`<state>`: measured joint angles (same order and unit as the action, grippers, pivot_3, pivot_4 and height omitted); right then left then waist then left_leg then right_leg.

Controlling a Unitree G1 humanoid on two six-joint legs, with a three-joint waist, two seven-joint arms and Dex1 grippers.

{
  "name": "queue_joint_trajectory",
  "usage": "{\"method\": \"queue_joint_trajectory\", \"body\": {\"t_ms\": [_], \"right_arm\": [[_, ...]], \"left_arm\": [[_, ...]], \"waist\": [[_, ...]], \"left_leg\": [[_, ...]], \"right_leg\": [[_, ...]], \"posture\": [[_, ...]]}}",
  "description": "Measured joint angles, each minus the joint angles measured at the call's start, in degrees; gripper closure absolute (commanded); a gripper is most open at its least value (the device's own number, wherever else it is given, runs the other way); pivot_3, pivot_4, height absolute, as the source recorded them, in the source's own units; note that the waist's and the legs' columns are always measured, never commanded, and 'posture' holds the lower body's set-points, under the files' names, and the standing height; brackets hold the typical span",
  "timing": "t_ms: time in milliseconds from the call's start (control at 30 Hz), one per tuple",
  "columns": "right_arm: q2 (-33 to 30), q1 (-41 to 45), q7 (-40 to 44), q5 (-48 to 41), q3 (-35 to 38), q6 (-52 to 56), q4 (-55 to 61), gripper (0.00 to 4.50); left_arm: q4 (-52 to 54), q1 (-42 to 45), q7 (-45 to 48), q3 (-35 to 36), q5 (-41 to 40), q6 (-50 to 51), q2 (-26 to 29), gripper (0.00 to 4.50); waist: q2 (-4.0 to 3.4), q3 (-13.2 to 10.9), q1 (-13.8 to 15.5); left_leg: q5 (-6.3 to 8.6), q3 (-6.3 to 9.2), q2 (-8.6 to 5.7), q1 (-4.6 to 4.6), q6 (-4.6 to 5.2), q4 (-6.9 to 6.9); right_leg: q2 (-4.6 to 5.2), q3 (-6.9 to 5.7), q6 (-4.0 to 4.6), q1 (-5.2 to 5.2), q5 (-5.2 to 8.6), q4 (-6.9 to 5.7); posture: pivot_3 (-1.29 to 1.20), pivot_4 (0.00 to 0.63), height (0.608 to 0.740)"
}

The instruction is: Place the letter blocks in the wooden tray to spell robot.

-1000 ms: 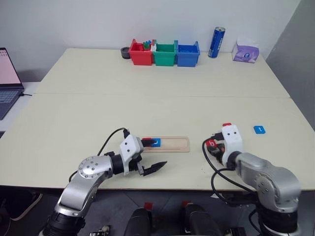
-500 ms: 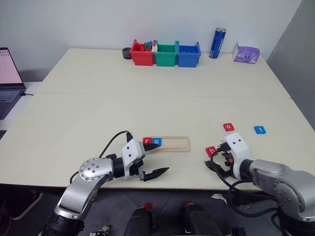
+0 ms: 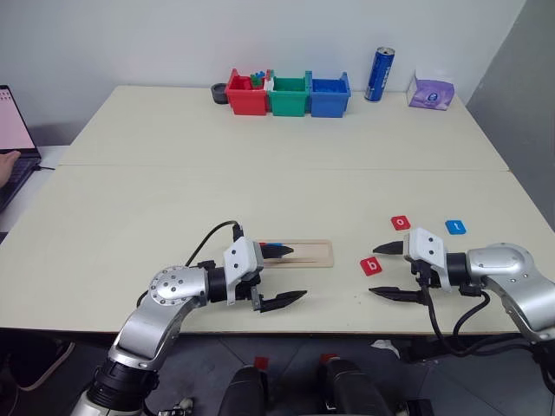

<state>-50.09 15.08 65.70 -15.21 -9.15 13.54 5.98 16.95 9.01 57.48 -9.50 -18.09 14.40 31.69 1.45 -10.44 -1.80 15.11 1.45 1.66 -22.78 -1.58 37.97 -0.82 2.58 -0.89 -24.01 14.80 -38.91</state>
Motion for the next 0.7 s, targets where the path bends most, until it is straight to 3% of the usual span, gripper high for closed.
{"method": "queue_joint_trajectory", "body": {"t_ms": [233, 467, 700], "right_arm": [[5.1, 8.0, 4.3, 4.9, -3.2, -10.8, -15.9, 0.02], [6.6, 9.2, 6.0, 6.3, -3.5, -16.7, -22.4, 0.02], [7.6, 9.7, 6.9, 6.8, -3.5, -17.7, -24.3, 2.3]], "left_arm": [[0.1, 0.9, 1.5, -1.3, -0.1, -0.1, -0.5, 0.0], [-0.1, 0.8, 1.9, -1.4, 0.0, -0.9, -0.6, 0.0], [0.7, 1.4, 1.6, -1.5, -0.1, 1.1, -0.6, 0.0]], "waist": [[-0.02, 0.0, 0.1], [-0.02, 0.0, 0.1], [-0.02, 0.0, 0.1]], "left_leg": [[0.0, 0.04, 0.03, 0.02, -0.01, -0.02], [0.0, 0.03, 0.01, 0.13, -0.01, 0.0], [0.0, 0.02, 0.01, 0.55, -0.01, -0.01]], "right_leg": [[-0.01, -0.01, 0.04, 0.0, -0.02, -0.07], [0.02, 0.01, 0.04, 0.12, -0.02, -0.06], [0.02, 0.01, 0.02, 0.51, 0.0, -0.05]], "posture": [[0.0, 0.15, 0.74], [0.0, 0.15, 0.74], [0.0, 0.15, 0.74]]}}
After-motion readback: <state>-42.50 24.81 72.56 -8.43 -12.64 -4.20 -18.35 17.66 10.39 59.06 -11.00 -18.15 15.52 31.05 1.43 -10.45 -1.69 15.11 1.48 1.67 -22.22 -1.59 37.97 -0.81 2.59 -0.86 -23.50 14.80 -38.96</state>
